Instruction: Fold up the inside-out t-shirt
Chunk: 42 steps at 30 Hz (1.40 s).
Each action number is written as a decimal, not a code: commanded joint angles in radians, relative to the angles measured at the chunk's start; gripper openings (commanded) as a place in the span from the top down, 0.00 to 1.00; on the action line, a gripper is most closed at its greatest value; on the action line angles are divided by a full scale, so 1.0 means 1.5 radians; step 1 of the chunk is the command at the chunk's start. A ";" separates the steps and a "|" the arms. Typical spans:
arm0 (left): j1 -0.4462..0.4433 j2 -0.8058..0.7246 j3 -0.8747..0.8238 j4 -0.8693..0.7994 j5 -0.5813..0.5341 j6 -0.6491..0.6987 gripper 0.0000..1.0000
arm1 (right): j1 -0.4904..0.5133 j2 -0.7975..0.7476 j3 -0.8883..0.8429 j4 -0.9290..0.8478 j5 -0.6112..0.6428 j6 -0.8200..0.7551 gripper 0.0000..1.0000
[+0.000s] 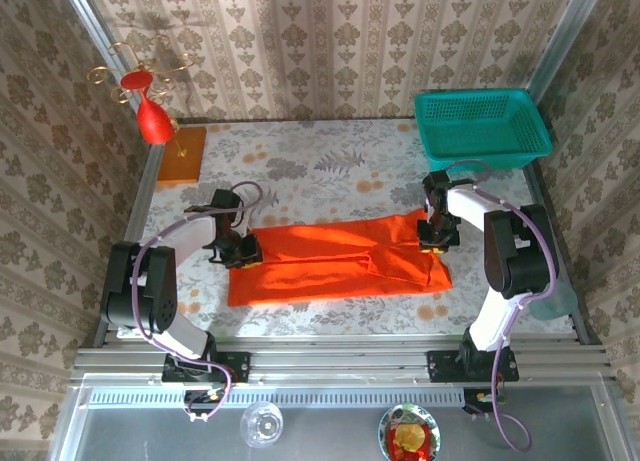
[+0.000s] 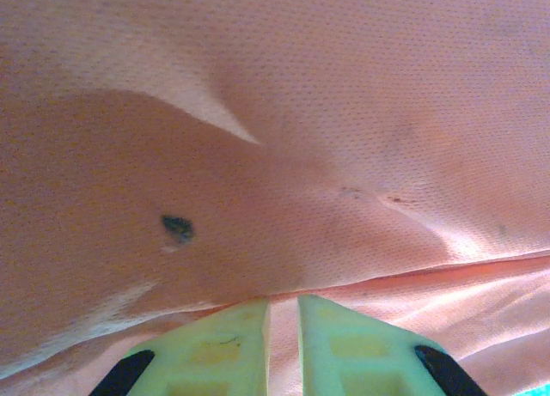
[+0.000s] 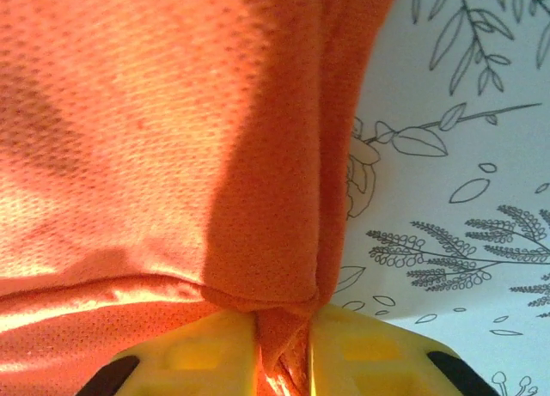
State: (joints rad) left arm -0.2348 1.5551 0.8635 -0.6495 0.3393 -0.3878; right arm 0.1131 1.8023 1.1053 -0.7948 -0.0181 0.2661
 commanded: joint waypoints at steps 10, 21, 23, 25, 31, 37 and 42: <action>0.021 -0.084 0.038 -0.069 -0.053 0.017 0.83 | -0.061 -0.028 0.044 -0.121 0.158 0.008 1.00; 0.007 -0.043 -0.015 0.037 0.060 -0.022 0.95 | -0.082 -0.126 0.114 -0.227 0.207 0.036 1.00; -0.007 -0.023 -0.029 0.078 0.085 -0.043 0.97 | -0.049 -0.140 0.125 -0.245 0.146 0.051 1.00; -0.029 -0.003 -0.035 0.114 0.099 -0.062 0.98 | -0.002 -0.149 0.133 -0.254 0.086 0.069 1.00; -0.090 0.064 -0.023 0.167 0.103 -0.094 0.98 | 0.157 -0.137 0.163 -0.216 -0.037 0.154 1.00; -0.102 0.108 -0.025 0.173 0.096 -0.094 1.00 | 0.284 -0.067 0.218 -0.147 -0.111 0.219 1.00; -0.110 0.111 -0.033 0.188 0.099 -0.098 1.00 | 0.355 0.011 0.277 -0.106 -0.140 0.255 1.00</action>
State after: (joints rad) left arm -0.3691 1.6630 0.8375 -0.4328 0.4789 -0.5205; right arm 0.6067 1.7706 1.4708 -0.9970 -0.1646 0.5827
